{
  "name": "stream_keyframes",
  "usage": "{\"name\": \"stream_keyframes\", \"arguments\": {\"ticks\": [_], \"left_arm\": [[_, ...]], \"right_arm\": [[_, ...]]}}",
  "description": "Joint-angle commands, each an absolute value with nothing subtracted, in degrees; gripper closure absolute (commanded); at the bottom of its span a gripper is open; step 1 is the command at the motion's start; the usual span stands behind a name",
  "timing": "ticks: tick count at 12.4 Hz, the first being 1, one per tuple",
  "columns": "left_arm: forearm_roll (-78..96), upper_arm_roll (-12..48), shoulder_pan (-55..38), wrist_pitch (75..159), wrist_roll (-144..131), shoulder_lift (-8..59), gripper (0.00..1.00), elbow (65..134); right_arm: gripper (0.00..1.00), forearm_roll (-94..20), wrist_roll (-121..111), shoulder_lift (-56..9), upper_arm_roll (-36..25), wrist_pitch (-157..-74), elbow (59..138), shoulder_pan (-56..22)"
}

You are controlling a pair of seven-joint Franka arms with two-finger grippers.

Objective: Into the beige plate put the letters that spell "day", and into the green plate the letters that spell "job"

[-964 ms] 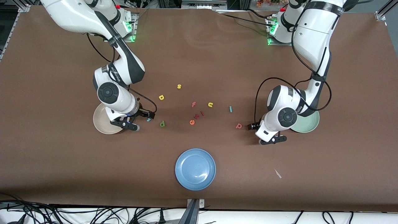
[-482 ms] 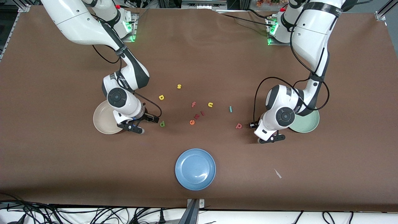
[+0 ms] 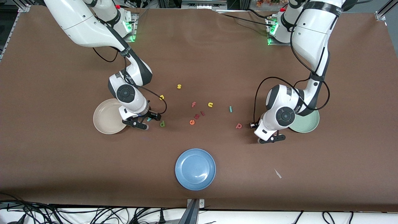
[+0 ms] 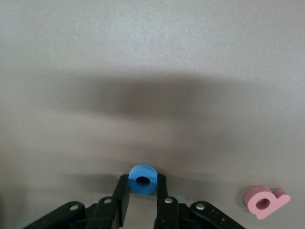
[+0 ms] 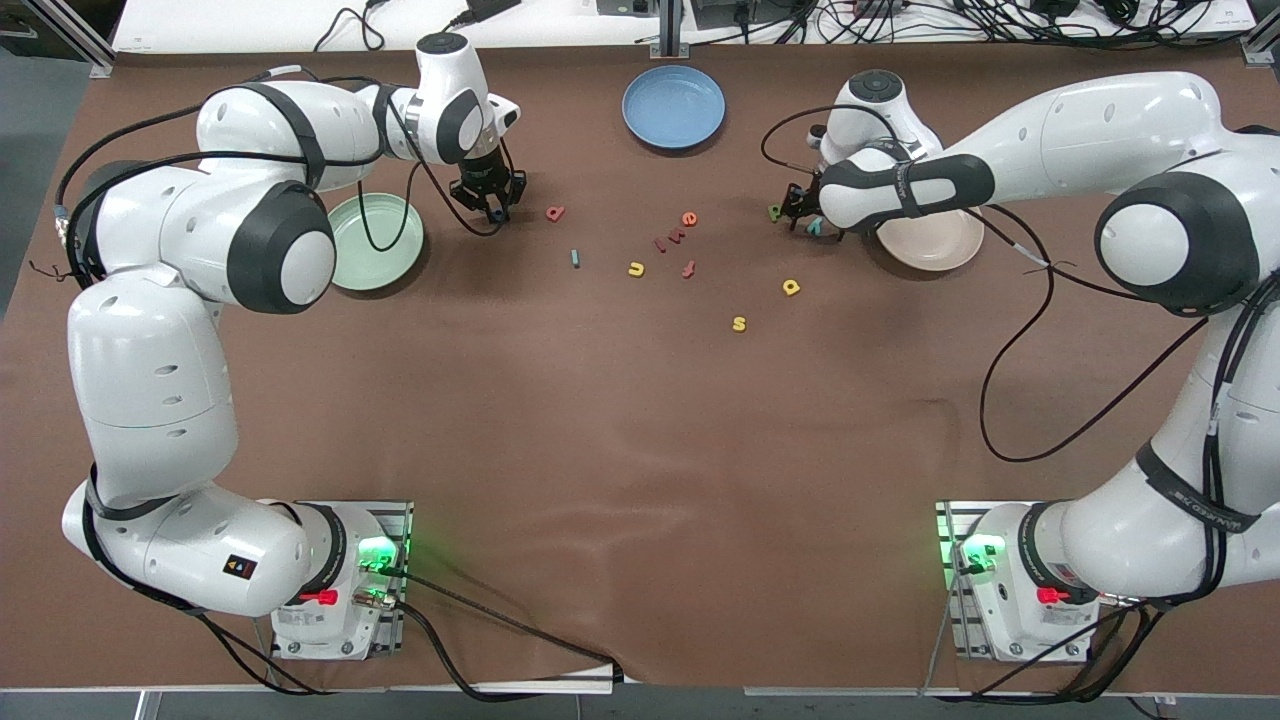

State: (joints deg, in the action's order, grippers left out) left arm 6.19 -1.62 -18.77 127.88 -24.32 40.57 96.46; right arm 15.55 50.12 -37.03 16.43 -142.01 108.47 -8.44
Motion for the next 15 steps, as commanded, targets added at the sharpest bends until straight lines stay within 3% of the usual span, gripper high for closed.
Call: {"name": "stream_keyframes", "arguments": {"ticks": [1, 4, 7, 11, 12, 13, 14, 15], "left_arm": [[4.48, -2.63, -16.98, 118.8, -20.25, 33.43, 0.95, 96.51], [4.4, -2.64, -9.78, 107.17, -6.9, 26.99, 0.95, 96.59], [-4.79, -2.55, -3.53, 105.56, -0.72, 27.76, 0.94, 97.47], [-6.33, -2.46, 1.05, 111.08, 3.69, 33.83, 0.87, 97.56], [-6.42, -2.46, 1.4, 111.09, 3.69, 34.19, 0.74, 97.65], [-6.33, -2.37, 1.58, 111.09, 3.69, 34.19, 0.51, 97.82], [-6.33, -2.46, 1.58, 111.09, 3.69, 33.93, 0.05, 97.82], [-6.33, -2.37, 1.5, 110.75, 3.69, 33.4, 0.0, 97.65]], "right_arm": [[0.29, 16.96, 51.68, -36.74, 16.7, -143.17, 109.34, -8.26], [0.6, 16.96, 51.68, -36.74, 16.7, -143.17, 109.34, -8.17], [0.9, 16.96, 51.42, -36.39, 16.7, -143.0, 109.34, -8.17], [0.94, 16.61, 49.23, -32.01, 16.35, -138.02, 108.64, -7.74], [0.94, 16.35, 45.56, -29.99, 16.26, -133.73, 108.02, -7.13], [0.94, 16.09, 40.22, -28.49, 16.17, -130.9, 107.58, -5.73], [0.94, 16.0, 35.21, -27.17, 15.48, -129.48, 107.67, -3.97], [0.94, 15.91, 30.89, -25.94, 15.38, -127.72, 107.67, -2.48]]}}
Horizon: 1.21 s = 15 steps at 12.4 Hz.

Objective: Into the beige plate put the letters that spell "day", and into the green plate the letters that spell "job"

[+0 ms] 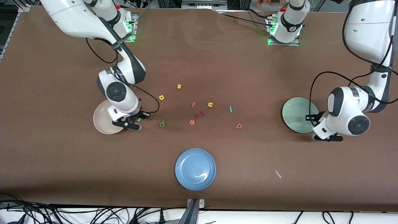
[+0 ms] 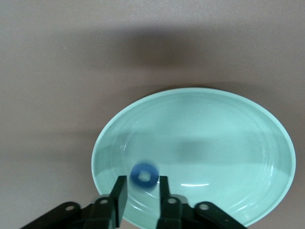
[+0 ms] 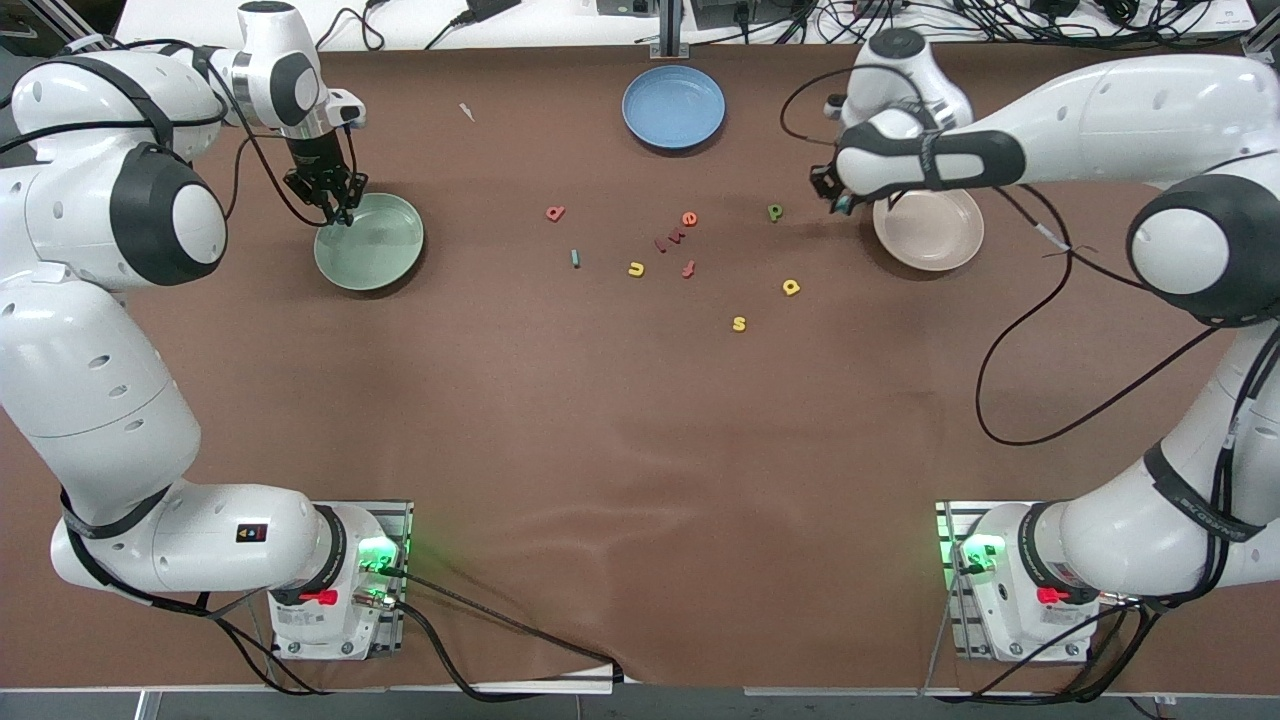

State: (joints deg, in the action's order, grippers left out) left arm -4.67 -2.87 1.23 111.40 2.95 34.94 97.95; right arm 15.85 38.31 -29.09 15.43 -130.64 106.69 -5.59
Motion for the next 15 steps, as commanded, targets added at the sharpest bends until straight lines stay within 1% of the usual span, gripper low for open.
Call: {"name": "stream_keyframes", "arguments": {"ticks": [1, 3, 4, 5, 6, 7, 8, 10, 11, 14, 15], "left_arm": [[-6.33, -2.37, 1.49, 110.39, 3.52, 31.57, 0.0, 97.56], [-5.89, -2.29, 1.49, 110.22, 3.6, 26.4, 0.0, 97.03], [-5.71, -2.29, 1.49, 110.13, 3.34, 23.41, 0.0, 97.03], [-5.54, -2.02, 1.41, 109.08, 3.08, 20.68, 0.0, 96.94], [-5.54, -1.93, 1.06, 108.2, 2.82, 18.48, 0.0, 96.77], [-5.54, -1.76, 0.62, 107.76, 1.33, 16.19, 0.0, 96.77], [-5.54, -0.28, 0.53, 107.75, -0.86, 14.52, 0.0, 96.77], [-5.54, 1.05, 0.53, 107.14, -3.68, 12.14, 0.0, 96.77], [-5.71, 1.05, 0.53, 106.27, -3.87, 12.04, 0.0, 96.68], [-6.33, 0.44, 2.45, 106.35, -3.78, 12.04, 0.0, 95.81], [-6.24, 0.61, 2.46, 106.35, -4.13, 12.04, 0.0, 95.54]], "right_arm": [[0.94, 15.91, 27.28, -24.71, 15.38, -125.7, 107.67, -0.89], [0.91, 15.91, 21.91, -23.12, 15.29, -123.14, 108.45, 1.83], [0.83, 15.91, 20.84, -22.94, 15.21, -123.13, 109.5, 2.63], [0.69, 15.91, 20.74, -23.03, 14.94, -123.48, 109.95, 2.9], [0.51, 15.82, 20.83, -23.11, 14.94, -123.92, 110.56, 2.99], [0.25, 15.73, 20.92, -23.38, 14.94, -123.93, 110.57, 3.08], [0.17, 15.04, 21.09, -23.38, 14.94, -123.93, 110.57, 3.08], [0.16, 12.15, 21.53, -23.64, 15.03, -124.19, 110.39, 2.99], [0.16, 10.21, 21.53, -24.08, 15.2, -124.71, 109.96, 2.99], [0.17, 7.82, 25.11, -28.9, 19.76, -131.55, 107.5, 2.29], [0.17, 8.26, 28.79, -30.83, 20.12, -133.31, 106.1, 0.2]]}}
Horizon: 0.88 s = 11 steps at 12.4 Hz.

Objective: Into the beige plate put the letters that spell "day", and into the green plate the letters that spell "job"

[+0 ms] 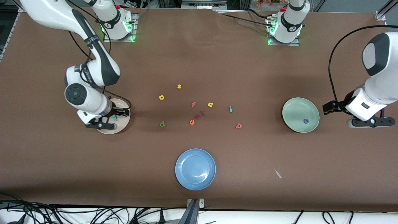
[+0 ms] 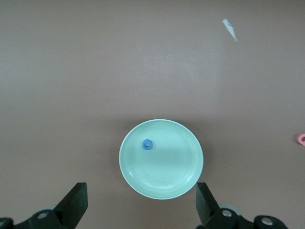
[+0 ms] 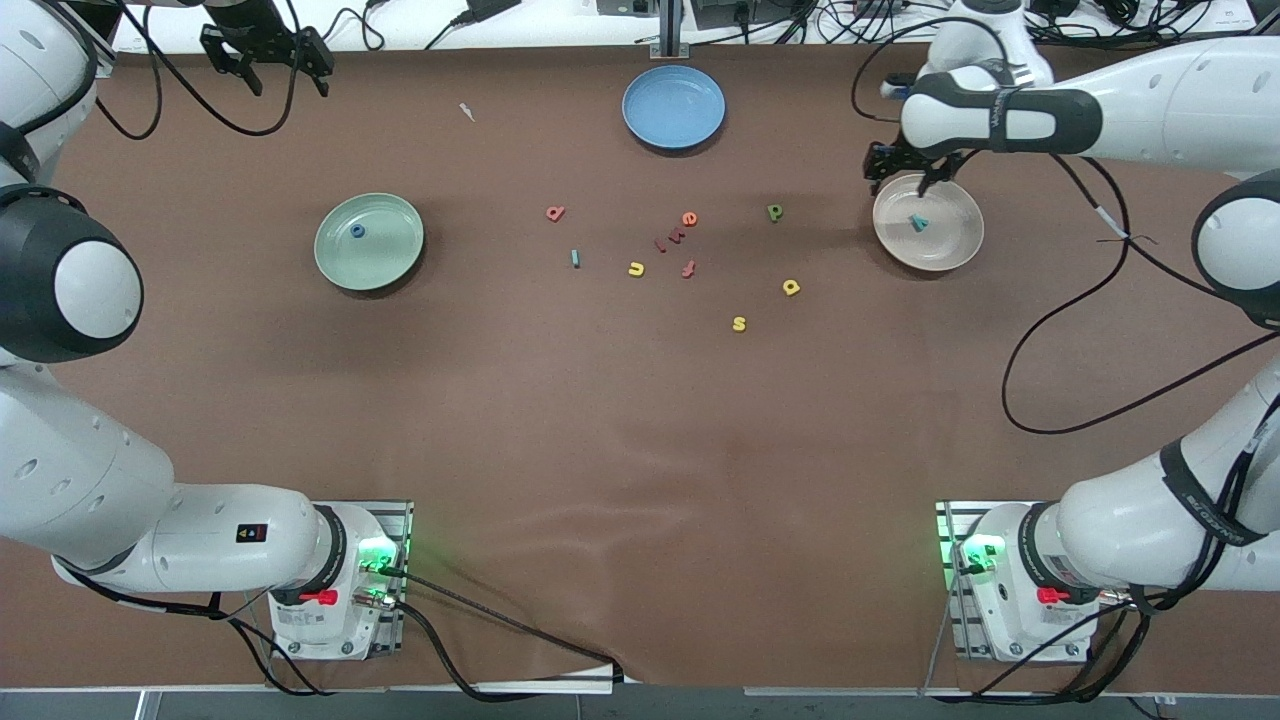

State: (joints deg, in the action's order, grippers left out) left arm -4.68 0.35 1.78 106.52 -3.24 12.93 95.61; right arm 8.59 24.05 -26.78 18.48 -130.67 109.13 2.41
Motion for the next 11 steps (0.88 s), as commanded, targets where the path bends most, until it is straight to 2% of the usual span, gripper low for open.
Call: {"name": "stream_keyframes", "arguments": {"ticks": [1, 3, 5, 7, 11], "left_arm": [[-5.89, 0.88, 2.37, 106.35, -4.65, 11.95, 0.0, 95.45], [-5.71, 1.4, 1.68, 106.35, -6.32, 12.04, 0.0, 94.31], [-5.54, 6.12, 0.88, 106.35, -11.92, 13.26, 0.0, 94.31], [-5.71, 10.27, -1.22, 106.78, -20.0, 18.69, 0.0, 92.56], [-5.45, 10.55, -8.77, 108.01, -32.75, 31.96, 0.0, 85.8]], "right_arm": [[0.17, 8.44, 32.83, -32.42, 20.13, -134.2, 104.08, -2.43], [0.17, 8.79, 37.86, -35.23, 20.13, -134.21, 100.74, -6.66], [0.17, 10.62, 40.33, -37.78, 20.04, -134.47, 99.06, -9.3], [0.17, 14.57, 42.62, -39.98, 20.04, -134.65, 97.91, -10.54], [0.18, 19.68, 46.22, -42.45, 20.04, -138.6, 98.17, -11.33]]}}
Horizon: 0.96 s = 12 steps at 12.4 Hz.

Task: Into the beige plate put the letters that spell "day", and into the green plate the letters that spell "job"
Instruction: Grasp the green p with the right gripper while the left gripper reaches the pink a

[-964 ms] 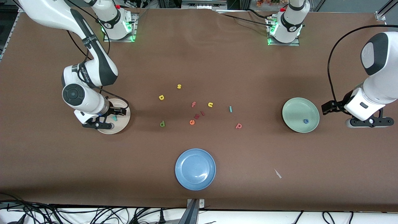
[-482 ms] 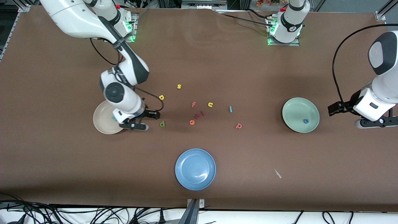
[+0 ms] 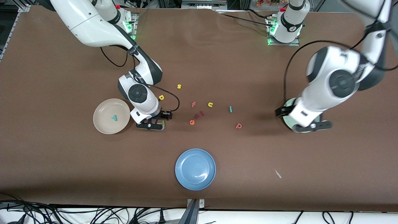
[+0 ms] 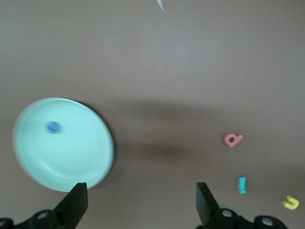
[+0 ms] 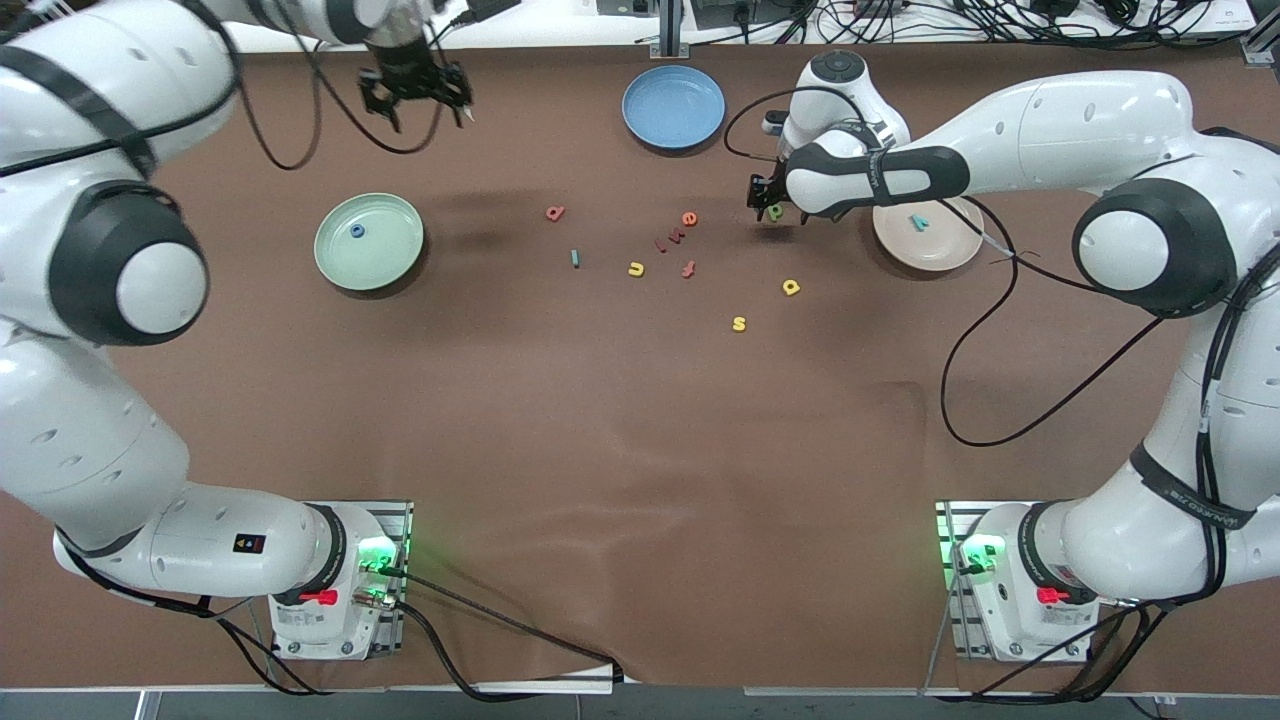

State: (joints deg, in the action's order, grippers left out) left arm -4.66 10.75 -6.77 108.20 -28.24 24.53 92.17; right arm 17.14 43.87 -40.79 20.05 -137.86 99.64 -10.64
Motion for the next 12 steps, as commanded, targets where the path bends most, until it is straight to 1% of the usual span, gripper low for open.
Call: {"name": "stream_keyframes", "arguments": {"ticks": [1, 2, 3, 4, 9, 10, 11, 12], "left_arm": [[-5.45, 10.55, -9.92, 111.24, -35.48, 34.34, 0.0, 85.61], [-5.45, 10.55, -10.89, 115.79, -38.99, 36.54, 0.0, 85.61], [-5.54, 10.55, -11.68, 119.49, -43.11, 38.39, 0.0, 85.69], [-5.45, 10.55, -12.56, 121.18, -46.11, 39.97, 0.0, 85.61], [-2.11, 10.55, -15.64, 125.59, -52.11, 45.26, 0.0, 85.25], [-2.11, 10.55, -16.25, 125.6, -52.55, 45.52, 0.03, 85.34], [-2.28, 10.55, -16.78, 125.6, -52.91, 46.14, 0.09, 85.34], [-2.37, 10.46, -16.87, 125.6, -53.17, 47.1, 0.16, 85.34]], "right_arm": [[0.2, 20.47, 46.84, -42.71, 20.04, -138.69, 98.17, -11.42], [0.23, 20.74, 46.93, -42.89, 20.04, -138.69, 98.09, -11.51], [0.24, 20.83, 46.93, -42.98, 20.04, -138.69, 98.17, -11.51], [0.27, 20.83, 46.93, -43.07, 20.04, -138.69, 98.09, -11.51], [0.31, 22.32, 45.97, -43.33, 19.78, -140.09, 97.74, -11.51], [0.35, 22.32, 45.88, -43.59, 19.69, -140.62, 97.73, -11.51], [0.37, 22.41, 45.7, -43.68, 19.69, -140.8, 97.56, -11.51], [0.42, 22.33, 44.57, -43.77, 19.69, -141.06, 97.3, -11.51]]}}
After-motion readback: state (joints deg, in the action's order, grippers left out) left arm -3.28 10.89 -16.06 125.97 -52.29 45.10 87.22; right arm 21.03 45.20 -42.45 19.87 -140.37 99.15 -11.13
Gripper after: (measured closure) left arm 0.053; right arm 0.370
